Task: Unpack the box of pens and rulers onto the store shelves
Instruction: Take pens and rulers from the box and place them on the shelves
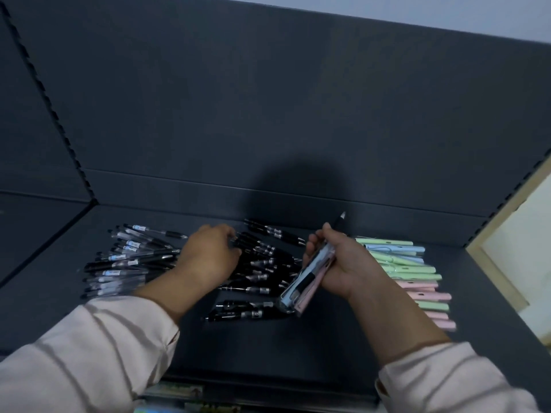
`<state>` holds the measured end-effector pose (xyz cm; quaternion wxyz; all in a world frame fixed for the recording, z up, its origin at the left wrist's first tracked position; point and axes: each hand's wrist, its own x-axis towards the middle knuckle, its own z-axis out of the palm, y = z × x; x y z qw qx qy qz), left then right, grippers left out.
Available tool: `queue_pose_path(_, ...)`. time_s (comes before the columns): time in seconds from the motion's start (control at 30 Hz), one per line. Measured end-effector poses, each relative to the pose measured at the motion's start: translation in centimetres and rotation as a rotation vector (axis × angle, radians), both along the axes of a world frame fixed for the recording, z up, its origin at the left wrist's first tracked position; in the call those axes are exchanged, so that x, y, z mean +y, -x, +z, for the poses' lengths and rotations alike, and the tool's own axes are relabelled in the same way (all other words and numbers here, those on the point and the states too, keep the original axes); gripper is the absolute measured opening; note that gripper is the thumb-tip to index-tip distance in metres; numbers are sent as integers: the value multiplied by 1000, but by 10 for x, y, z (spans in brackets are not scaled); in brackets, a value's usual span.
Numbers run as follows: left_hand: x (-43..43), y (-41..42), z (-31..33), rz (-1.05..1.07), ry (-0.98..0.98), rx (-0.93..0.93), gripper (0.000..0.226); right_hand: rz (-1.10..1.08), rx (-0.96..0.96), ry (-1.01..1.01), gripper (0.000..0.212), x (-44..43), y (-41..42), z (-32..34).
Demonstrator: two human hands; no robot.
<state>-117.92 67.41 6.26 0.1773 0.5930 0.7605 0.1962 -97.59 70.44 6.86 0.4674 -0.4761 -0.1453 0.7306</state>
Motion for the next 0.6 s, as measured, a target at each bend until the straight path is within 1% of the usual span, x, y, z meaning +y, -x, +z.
queue_pose_path(0.03, -3, -4, 5, -23, -28, -13, 35, 8, 5, -5, 23, 1, 3, 1)
queue_pose_path(0.07, -7, -9, 9, -59, -53, -86, 28, 12, 6, -9, 23, 1, 7, 2)
queue_pose_path(0.1, -10, -16, 13, -111, -51, -203, 23, 10, 4, -9, 25, 1, 11, 3)
queue_pose_path(0.17, -19, -30, 18, -239, 28, -440, 29, -18, -3, -3, 30, 2, 21, 7)
queue_pose_path(0.2, -22, -34, 19, -289, 62, -493, 35, -31, -5, 0, 31, 3, 26, 8)
queue_pose_path(0.23, -24, -37, 18, -327, 72, -472, 39, -33, -9, 4, 32, 3, 31, 9)
queue_pose_path(0.27, -25, -37, 17, -352, 70, -416, 37, -22, -16, 8, 32, 4, 35, 10)
queue_pose_path(0.33, -25, -32, 13, -361, 48, -334, 24, 21, -38, 14, 34, 4, 45, 10)
queue_pose_path(0.43, -26, -15, 11, -289, -5, -327, 10, 77, -72, 24, 37, 2, 60, 11)
queue_pose_path(0.6, -34, 25, 8, -170, -26, -330, 10, 230, -128, 34, 40, -9, 86, 12)
